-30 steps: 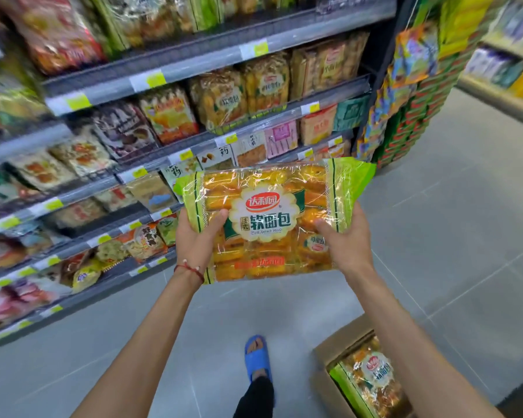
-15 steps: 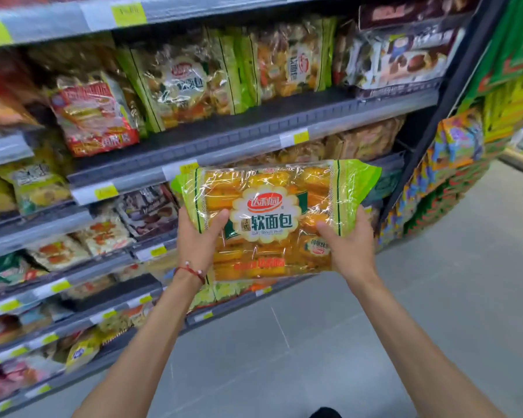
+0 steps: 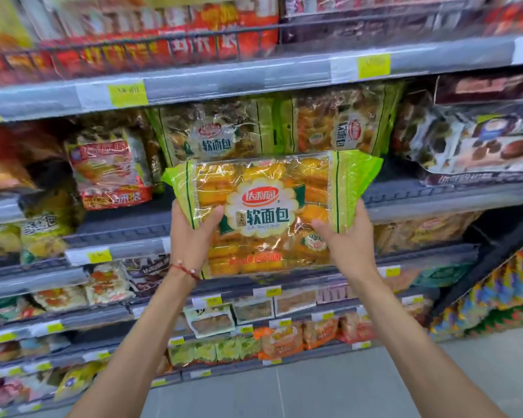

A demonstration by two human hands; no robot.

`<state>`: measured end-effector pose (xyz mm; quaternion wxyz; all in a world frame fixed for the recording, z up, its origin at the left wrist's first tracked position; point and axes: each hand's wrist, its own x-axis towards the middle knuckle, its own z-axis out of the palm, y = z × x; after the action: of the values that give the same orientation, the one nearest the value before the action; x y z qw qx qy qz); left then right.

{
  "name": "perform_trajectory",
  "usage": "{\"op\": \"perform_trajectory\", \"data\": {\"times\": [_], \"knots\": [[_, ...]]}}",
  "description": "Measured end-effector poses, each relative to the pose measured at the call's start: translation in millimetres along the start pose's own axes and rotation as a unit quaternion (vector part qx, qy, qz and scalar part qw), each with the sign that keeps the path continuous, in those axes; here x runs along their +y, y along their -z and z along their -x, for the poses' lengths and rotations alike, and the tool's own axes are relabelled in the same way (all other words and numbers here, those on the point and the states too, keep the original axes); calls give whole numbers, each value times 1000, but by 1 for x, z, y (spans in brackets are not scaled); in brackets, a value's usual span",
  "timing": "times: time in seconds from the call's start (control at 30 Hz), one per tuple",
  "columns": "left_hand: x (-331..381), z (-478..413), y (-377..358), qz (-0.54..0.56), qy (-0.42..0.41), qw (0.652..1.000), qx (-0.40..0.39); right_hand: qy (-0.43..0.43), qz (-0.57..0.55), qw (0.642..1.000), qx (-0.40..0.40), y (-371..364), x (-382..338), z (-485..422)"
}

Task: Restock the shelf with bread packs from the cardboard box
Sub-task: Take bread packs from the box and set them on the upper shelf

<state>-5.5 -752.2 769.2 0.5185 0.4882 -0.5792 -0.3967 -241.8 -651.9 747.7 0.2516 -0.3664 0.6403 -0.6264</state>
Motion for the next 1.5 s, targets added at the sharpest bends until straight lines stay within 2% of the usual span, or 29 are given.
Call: {"op": "perform_trajectory", "data": {"times": [0.07,0.2,0.27,0.37,0.5,0.6,0.8,0.9,1.13,1.23,1.33,1.4,1.5], "knots": [[5,-21,-4,1,-12,1000,21,12,-14,999,-36,-7,-3,-27],[17,-63,-8,-11,-44,997,63,50,32,998,-32,-36,-24,-75],[15,-89,-6,-12,-30,997,71,71,10,996,-44,-52,-30,-96],[5,-134,1,-32,-15,995,91,57,3,997,-59,-74,-26,-131],[-2,-177,0,18,-21,996,81,47,33,997,-50,-107,-19,-168],[-17,-207,-2,13,-18,997,75,45,34,996,-75,-130,-11,-186],[-52,-240,-5,28,13,998,57,25,48,997,-55,-158,1,-205],[-62,-248,-4,24,7,998,66,22,91,992,-83,-159,9,-205],[-47,-217,-10,-19,18,993,119,-8,107,988,-110,-150,9,-198],[-47,-203,-4,-80,25,984,154,21,94,993,-60,-140,5,-178],[-43,-176,0,-41,19,981,187,31,40,999,-18,-125,3,-152],[-36,-149,-3,-31,27,983,177,25,5,999,-21,-114,0,-131],[-26,-105,-14,-30,44,990,130,23,12,999,-40,-97,-1,-99]]}}
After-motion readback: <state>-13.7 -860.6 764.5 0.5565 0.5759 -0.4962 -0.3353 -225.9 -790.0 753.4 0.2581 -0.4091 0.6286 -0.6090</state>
